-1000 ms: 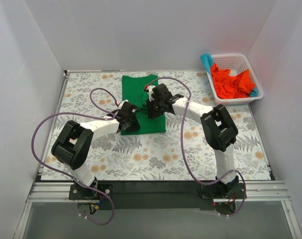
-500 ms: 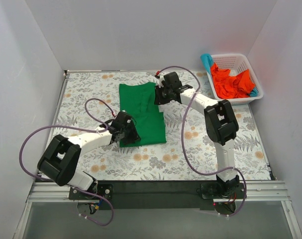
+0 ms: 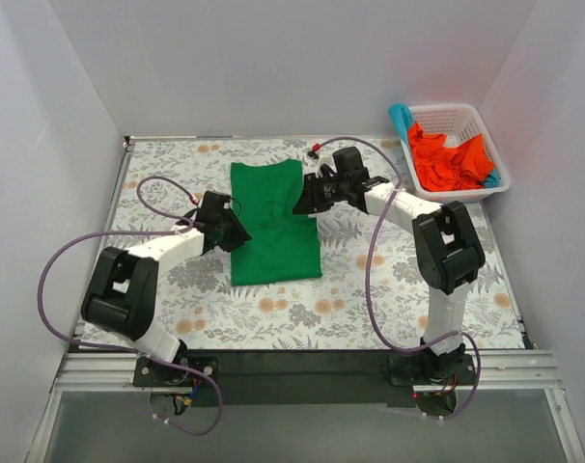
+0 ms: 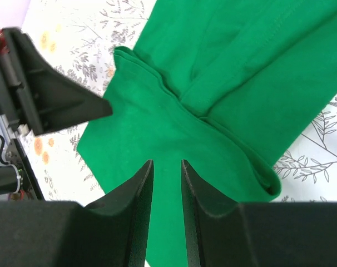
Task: Fold and stack the t-shirts
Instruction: Fold the tshirt
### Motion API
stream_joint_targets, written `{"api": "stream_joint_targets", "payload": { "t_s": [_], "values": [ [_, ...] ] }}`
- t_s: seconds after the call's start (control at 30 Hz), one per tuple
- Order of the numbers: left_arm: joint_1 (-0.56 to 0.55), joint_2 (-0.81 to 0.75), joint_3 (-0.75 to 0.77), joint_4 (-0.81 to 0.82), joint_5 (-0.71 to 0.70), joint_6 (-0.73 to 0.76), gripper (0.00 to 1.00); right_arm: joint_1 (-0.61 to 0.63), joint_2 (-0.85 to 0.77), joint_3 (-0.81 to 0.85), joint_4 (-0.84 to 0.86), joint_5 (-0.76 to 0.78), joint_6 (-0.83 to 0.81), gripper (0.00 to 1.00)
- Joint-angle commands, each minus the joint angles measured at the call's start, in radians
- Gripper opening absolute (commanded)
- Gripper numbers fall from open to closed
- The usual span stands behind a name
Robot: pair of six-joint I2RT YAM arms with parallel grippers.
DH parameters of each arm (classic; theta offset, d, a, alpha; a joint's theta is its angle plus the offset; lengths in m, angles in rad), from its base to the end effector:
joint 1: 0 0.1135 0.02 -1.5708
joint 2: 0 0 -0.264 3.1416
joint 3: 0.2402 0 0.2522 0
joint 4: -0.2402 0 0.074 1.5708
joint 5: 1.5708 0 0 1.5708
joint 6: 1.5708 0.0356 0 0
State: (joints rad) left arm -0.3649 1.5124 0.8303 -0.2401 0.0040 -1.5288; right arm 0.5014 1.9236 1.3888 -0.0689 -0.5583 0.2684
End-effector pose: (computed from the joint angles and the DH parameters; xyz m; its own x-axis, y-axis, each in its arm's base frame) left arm 0.2790 -0.1068 0.1819 -0.3901 -0.9205 -0.0222 -0.7287 0.3233 -0.6037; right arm 0.3753 0.2272 0.2289 -0.6895 -0.1214 -0.7140 -0.6298 0.5874 0.5083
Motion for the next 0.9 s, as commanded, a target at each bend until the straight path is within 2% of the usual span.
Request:
{"api": "stream_joint_targets", "payload": {
  "t_s": [0.0,0.23,0.4,0.57,0.67,0.77,0.87],
  "values": [
    [0.044,0.098,0.059,0.05,0.028,0.044,0.27,-0.037,0.061,-0.019,0.104,-0.121,0.045,0.33],
    [0.116,0.262,0.161,0.064,0.08,0.036,0.24,-0.118,0.227,-0.001,0.182,-0.187,0.092,0.33],
    [0.13,0.22,0.104,0.039,0.116,0.016,0.24,-0.193,0.281,0.009,0.193,-0.201,0.107,0.31],
    [0.13,0.103,0.056,0.013,0.149,0.012,0.3,-0.202,0.181,-0.02,0.196,-0.221,0.129,0.31],
    [0.13,-0.009,0.041,-0.005,0.16,0.019,0.4,-0.176,0.063,-0.086,0.205,-0.221,0.132,0.31],
    [0.126,-0.131,-0.009,-0.01,0.197,0.009,0.42,-0.124,-0.049,-0.202,0.242,-0.241,0.161,0.31],
    [0.11,-0.202,-0.097,-0.005,0.22,-0.016,0.4,-0.049,-0.129,-0.33,0.316,-0.247,0.21,0.31]
  ]
}}
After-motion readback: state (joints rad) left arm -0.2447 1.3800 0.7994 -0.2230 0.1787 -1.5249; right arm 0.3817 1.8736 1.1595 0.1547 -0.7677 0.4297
